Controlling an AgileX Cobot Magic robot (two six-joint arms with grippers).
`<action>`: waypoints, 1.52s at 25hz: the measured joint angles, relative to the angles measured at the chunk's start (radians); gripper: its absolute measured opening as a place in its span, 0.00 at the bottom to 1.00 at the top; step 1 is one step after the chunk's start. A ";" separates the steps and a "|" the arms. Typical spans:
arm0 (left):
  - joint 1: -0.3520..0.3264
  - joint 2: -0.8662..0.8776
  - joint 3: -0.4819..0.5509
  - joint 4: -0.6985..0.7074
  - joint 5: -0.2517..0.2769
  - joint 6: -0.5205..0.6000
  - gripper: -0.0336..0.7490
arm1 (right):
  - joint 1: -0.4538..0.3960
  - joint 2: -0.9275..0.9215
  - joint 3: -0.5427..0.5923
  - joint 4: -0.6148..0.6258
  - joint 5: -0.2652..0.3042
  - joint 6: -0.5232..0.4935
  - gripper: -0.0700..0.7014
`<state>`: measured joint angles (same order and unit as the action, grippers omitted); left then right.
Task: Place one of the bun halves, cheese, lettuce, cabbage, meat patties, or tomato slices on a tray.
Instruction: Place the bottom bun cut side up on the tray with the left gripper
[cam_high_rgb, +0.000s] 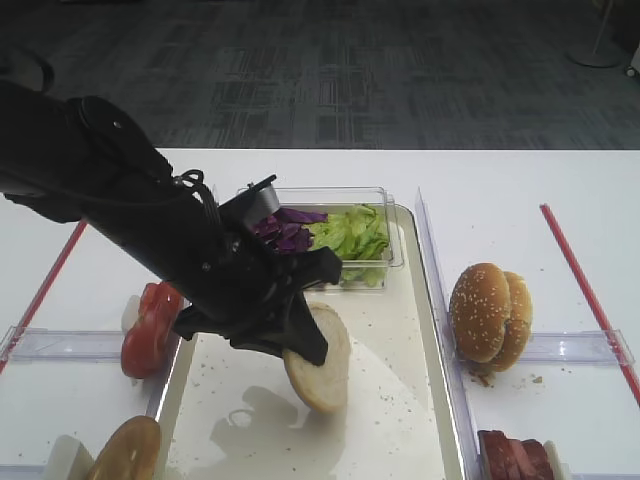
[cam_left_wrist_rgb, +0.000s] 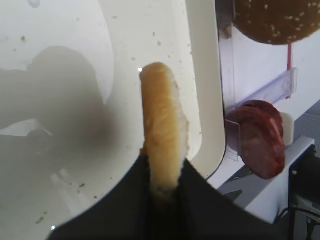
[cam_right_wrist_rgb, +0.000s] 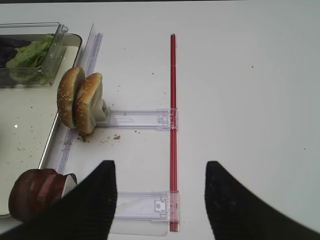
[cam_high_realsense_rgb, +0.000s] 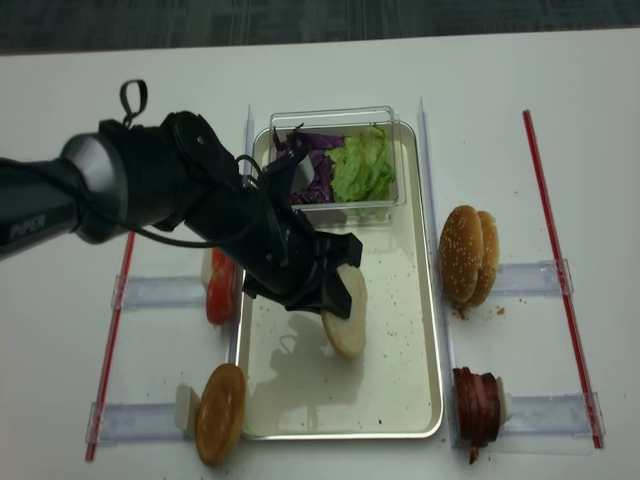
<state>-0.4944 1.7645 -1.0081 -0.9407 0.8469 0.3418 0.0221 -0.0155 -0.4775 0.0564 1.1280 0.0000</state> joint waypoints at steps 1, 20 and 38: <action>0.008 0.009 0.000 -0.005 -0.002 0.009 0.08 | 0.000 0.000 0.000 0.000 0.000 0.000 0.64; 0.041 0.090 0.000 -0.063 -0.016 0.064 0.18 | 0.000 0.000 0.000 0.000 0.000 0.000 0.64; 0.041 0.091 0.000 0.003 -0.006 -0.008 0.69 | 0.000 0.000 0.000 0.000 0.000 0.000 0.64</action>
<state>-0.4530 1.8555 -1.0081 -0.9373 0.8412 0.3340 0.0221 -0.0155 -0.4775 0.0564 1.1280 0.0000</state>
